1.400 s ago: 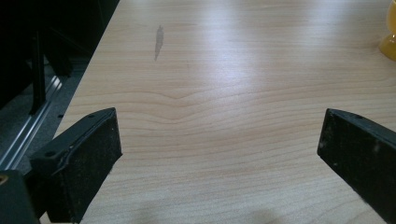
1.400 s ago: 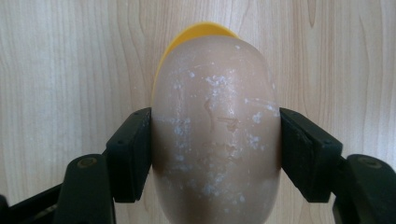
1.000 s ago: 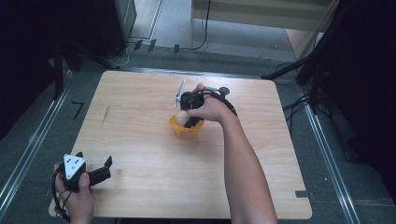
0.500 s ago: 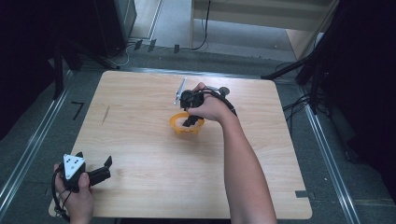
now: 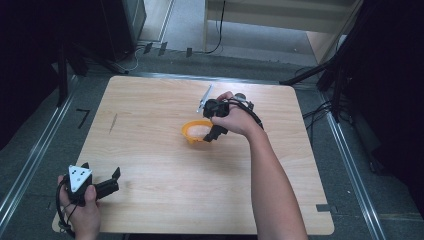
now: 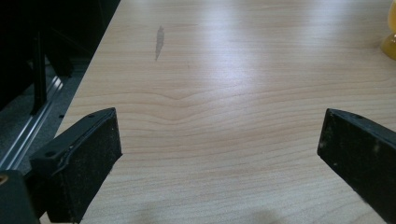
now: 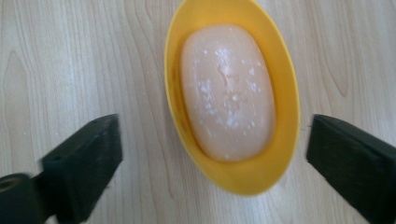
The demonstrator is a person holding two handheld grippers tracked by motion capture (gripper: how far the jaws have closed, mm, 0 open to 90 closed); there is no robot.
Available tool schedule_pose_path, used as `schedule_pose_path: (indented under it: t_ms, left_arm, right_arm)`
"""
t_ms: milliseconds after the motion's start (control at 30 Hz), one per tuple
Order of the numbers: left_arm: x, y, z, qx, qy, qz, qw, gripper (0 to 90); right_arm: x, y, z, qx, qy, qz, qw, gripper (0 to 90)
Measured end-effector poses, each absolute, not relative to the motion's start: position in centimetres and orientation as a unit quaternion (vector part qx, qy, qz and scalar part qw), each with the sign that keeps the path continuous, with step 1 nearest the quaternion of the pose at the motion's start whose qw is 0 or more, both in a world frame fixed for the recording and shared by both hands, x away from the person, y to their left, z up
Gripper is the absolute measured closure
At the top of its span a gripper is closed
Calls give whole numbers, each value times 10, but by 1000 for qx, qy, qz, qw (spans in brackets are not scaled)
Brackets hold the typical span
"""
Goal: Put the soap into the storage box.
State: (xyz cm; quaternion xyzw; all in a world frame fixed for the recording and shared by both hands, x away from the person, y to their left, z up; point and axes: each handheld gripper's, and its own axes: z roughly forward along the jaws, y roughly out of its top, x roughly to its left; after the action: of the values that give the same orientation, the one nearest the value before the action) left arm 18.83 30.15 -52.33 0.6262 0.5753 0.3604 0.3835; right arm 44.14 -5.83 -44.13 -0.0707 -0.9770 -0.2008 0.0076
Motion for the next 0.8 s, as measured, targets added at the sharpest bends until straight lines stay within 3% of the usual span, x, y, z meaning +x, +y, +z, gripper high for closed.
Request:
schedule_pose_path:
  t_ms: [800]
  left_arm:
    - [189, 300, -523, 628, 574, 364, 379, 0]
  right_arm:
    - [411, -125, -451, -132, -961, -242, -20, 0]
